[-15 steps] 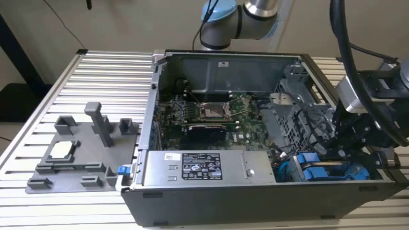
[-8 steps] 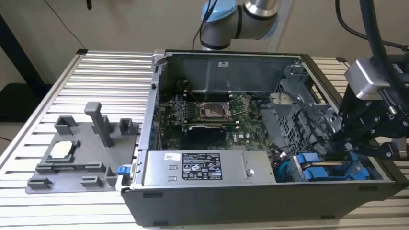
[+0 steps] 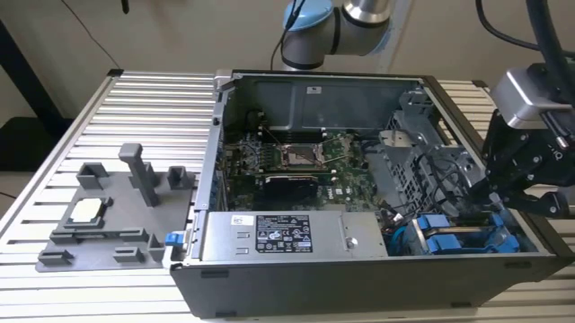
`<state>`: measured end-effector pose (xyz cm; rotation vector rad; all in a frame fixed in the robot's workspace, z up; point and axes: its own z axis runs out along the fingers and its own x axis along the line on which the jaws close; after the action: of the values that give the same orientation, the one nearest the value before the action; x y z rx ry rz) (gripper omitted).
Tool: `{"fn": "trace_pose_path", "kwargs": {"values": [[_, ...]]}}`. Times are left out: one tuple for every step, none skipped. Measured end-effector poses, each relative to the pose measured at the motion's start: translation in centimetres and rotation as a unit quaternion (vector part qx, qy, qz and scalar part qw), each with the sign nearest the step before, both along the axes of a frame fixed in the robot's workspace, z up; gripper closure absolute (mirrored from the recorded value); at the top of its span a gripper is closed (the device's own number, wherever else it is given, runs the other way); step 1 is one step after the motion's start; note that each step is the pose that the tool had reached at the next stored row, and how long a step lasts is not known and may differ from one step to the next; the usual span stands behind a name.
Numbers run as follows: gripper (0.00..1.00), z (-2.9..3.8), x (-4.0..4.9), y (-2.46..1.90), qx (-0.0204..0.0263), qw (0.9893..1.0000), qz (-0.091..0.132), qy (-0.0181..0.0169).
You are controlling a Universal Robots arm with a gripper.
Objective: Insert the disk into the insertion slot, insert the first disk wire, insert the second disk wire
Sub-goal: 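Insert the second disk wire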
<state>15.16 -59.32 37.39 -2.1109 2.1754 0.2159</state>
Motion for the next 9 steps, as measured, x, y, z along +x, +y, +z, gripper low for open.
{"fn": "trace_pose_path", "kwargs": {"values": [[0.78,0.02,0.00,0.01,-0.0022,1.0000,-0.001,0.0000],[0.89,0.02,-0.01,0.00,-0.0078,1.0000,-0.002,0.0000],[0.89,0.01,-0.01,0.00,-0.0146,0.9999,-0.003,0.0000],[0.89,0.01,-0.01,0.00,-0.0210,0.9998,-0.004,-0.0001],[0.89,0.01,-0.01,0.00,-0.0262,0.9996,-0.004,0.0000],[0.89,0.02,-0.01,0.00,-0.0302,0.9995,-0.004,0.0000],[0.89,0.01,-0.01,0.00,-0.0309,0.9995,-0.004,0.0000],[0.89,0.00,-0.01,-0.01,-0.0313,0.9995,-0.004,0.0000],[0.89,0.02,-0.01,0.00,-0.0320,0.9995,-0.004,0.0000]]}}
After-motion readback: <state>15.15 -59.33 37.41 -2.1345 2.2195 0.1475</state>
